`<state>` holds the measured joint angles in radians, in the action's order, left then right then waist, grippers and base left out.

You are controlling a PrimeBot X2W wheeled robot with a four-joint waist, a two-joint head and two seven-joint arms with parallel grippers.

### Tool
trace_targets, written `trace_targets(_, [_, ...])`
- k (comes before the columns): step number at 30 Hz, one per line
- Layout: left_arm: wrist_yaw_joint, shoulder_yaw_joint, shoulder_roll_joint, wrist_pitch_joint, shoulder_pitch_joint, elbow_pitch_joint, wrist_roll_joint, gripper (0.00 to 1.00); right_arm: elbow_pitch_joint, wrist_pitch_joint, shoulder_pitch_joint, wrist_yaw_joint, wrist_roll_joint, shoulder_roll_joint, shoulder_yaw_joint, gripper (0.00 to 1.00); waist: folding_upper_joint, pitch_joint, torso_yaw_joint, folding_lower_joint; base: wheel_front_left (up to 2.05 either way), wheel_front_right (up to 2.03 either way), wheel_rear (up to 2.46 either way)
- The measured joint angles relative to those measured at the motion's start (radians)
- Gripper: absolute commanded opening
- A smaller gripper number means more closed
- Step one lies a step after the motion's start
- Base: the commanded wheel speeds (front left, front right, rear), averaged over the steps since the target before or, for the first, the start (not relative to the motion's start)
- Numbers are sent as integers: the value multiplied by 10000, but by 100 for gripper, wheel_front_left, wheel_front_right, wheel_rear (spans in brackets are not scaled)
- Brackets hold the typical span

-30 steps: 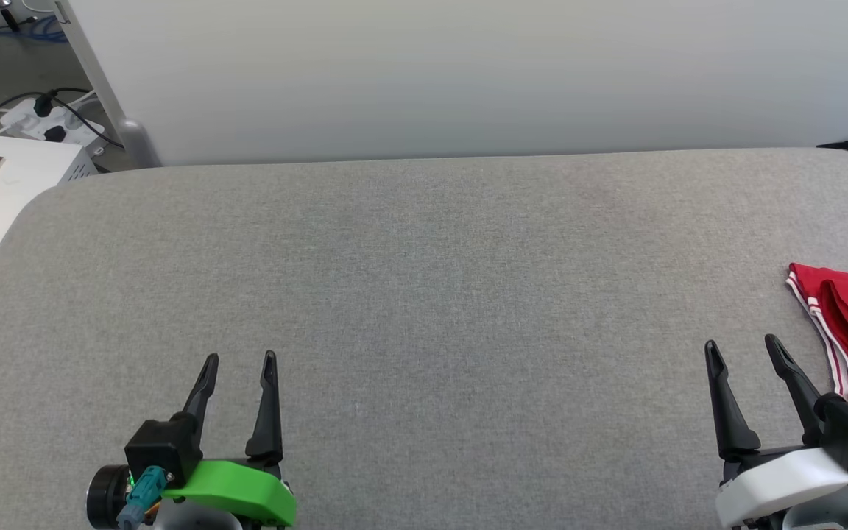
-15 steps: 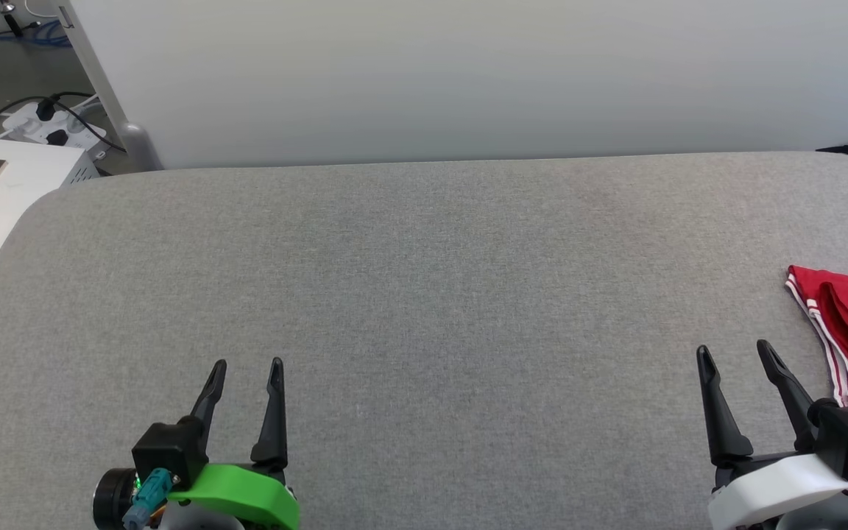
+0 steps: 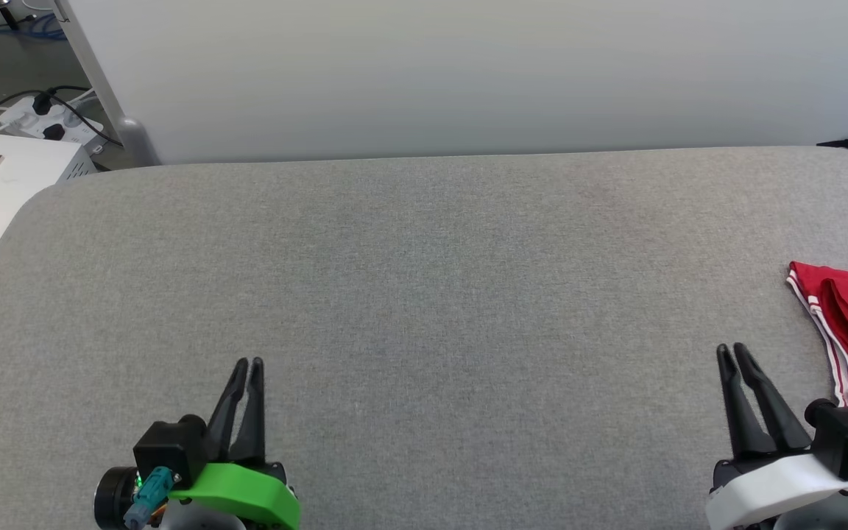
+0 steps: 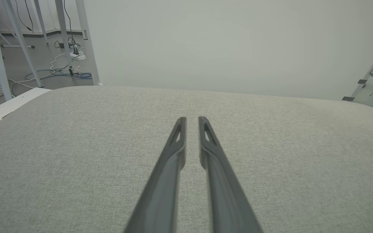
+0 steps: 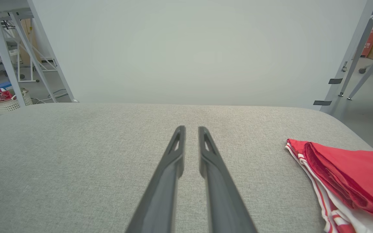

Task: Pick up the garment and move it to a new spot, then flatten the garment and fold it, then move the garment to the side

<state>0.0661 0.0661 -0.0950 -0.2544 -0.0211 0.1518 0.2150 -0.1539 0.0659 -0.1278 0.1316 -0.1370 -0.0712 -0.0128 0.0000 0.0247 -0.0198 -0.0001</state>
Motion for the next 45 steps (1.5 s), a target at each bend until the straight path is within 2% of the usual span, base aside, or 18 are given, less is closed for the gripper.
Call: trace_targets(45, [-180,-201,96,963,2,-537,-731,0,545,-234,291,0,460,44,50,0,0,-96,77,0,0,0,0])
